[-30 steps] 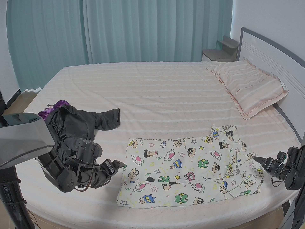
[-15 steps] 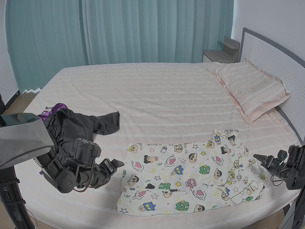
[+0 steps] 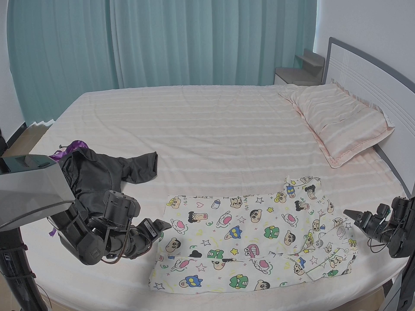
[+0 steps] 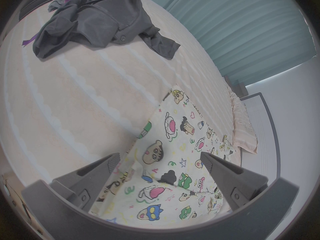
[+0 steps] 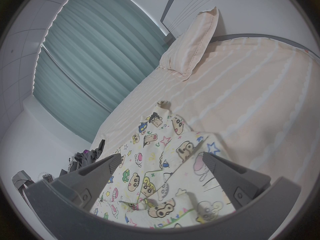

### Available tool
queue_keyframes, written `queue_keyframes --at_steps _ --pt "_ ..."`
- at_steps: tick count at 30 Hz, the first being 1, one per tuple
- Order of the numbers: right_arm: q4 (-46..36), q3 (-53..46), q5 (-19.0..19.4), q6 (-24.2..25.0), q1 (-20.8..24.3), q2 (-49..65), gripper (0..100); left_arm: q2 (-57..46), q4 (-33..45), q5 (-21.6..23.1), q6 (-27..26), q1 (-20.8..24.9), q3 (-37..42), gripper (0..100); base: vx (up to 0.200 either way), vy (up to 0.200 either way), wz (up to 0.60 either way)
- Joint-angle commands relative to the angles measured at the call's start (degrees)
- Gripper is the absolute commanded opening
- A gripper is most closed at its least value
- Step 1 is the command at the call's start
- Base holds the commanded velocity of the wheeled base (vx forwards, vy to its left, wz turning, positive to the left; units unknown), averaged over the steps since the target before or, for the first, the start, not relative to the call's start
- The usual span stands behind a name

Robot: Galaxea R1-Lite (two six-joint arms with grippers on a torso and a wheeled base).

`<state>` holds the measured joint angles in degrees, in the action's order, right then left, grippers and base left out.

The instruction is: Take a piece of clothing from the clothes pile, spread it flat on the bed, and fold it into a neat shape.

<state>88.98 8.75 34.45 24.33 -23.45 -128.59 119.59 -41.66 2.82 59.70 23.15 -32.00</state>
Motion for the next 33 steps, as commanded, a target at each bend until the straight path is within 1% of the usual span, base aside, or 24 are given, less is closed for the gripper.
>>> queue_keyframes --at_steps 1,2,8,11,14,15,16,17,18,20,21,23,24,25,26,27,28,29,30,31,32,33 --pt "0.85 0.04 0.0 -0.07 -0.01 0.0 100 0.47 0.0 -0.09 0.07 0.4 0.1 100 0.0 -0.2 0.0" --pt "0.85 0.04 0.0 -0.07 -0.01 0.0 100 0.82 0.0 -0.18 0.16 0.67 0.1 100 0.0 -0.2 0.0" --pt "0.76 -0.05 0.0 -0.07 0.08 0.0 100 0.29 -0.09 -0.79 0.42 0.67 -0.17 100 0.0 0.0 0.0" --pt "0.85 0.04 -0.09 -0.07 0.34 0.09 100 -0.59 -0.18 -2.82 0.16 -0.03 -1.4 100 0.0 0.0 0.0" --pt "0.85 0.21 -0.09 -0.07 0.43 0.18 100 -0.85 0.17 -3.61 -1.16 -0.91 -3.68 100 0.0 0.0 0.0" --pt "0.85 0.65 -0.35 -0.16 0.69 0.09 100 -0.5 0.52 -3.69 -4.5 -2.23 -5.79 100 0.0 0.0 0.0" --pt "0.85 0.74 -0.7 -0.34 1.13 0.09 100 -0.32 0.87 -3.69 -6.52 -3.29 -6.85 100 0.0 0.0 0.0" --pt "0.85 0.74 -1.23 -0.25 2.27 0.35 100 0.29 1.93 -3.78 -9.51 -4.87 -9.04 100 0.0 0.0 0.0" --pt "0.85 0.65 -1.58 -0.25 2.8 0.53 100 0.91 2.72 -3.87 -10.74 -5.48 -10.36 100 0.0 0.0 0.0" --pt "0.85 0.65 -2.72 -0.25 3.5 0.71 100 2.14 4.57 -3.87 -12.5 -6.54 -13.26 100 0.0 0.0 0.0" --pt "0.85 0.83 -4.83 -0.34 4.65 0.88 100 4.6 8.26 -3.96 -14.17 -8.38 -18.36 100 0.0 0.0 0.0" --pt "0.76 1.0 -7.29 -0.07 6.93 0.88 100 7.94 12.56 -4.13 -14.43 -10.58 -25.04 100 0.0 0.0 0.0" --pt "0.76 1.09 -7.91 0.01 7.55 0.79 100 8.91 13.35 -4.13 -14.43 -11.02 -26.71 100 0.0 0.0 0.0" --pt "0.76 1.09 -7.91 0.01 7.55 0.79 100 8.91 13.35 -4.13 -14.43 -11.02 -26.71 100 0.0 0.0 0.0" --pt "0.76 1.18 -9.93 0.01 9.3 0.53 100 12.16 15.2 -3.78 -14.26 -11.99 -31.81 100 0.0 0.0 0.0" --pt "0.76 1.27 -11.34 0.1 10.45 0.44 100 14.0 15.46 -3.52 -14.17 -11.9 -34.01 100 0.0 0.0 0.0" --pt "0.76 1.35 -11.51 0.1 10.62 0.35 100 14.27 15.46 -3.52 -14.26 -11.9 -34.18 100 0.0 0.0 0.0" --pt "0.76 1.53 -13.88 0.1 12.2 0.27 100 17.52 15.11 -3.52 -14.61 -11.37 -36.73 100 0.0 0.0 0.0" --pt "0.76 1.53 -15.03 0.1 13.0 0.27 100 19.1 15.02 -3.69 -15.05 -11.11 -38.14 100 0.0 0.0 0.0" --pt "0.76 1.53 -15.99 0.19 13.61 0.18 100 20.07 15.11 -3.69 -15.75 -11.11 -39.37 100 0.0 0.0 0.0" --pt "0.76 1.53 -15.99 0.19 13.61 0.18 100 20.07 15.11 -3.69 -15.75 -11.11 -39.37 100 0.0 0.0 0.0" --pt "0.76 1.27 -17.84 0.45 14.84 0.27 100 21.39 15.64 -3.61 -16.72 -11.55 -41.65 100 0.0 0.0 0.0"
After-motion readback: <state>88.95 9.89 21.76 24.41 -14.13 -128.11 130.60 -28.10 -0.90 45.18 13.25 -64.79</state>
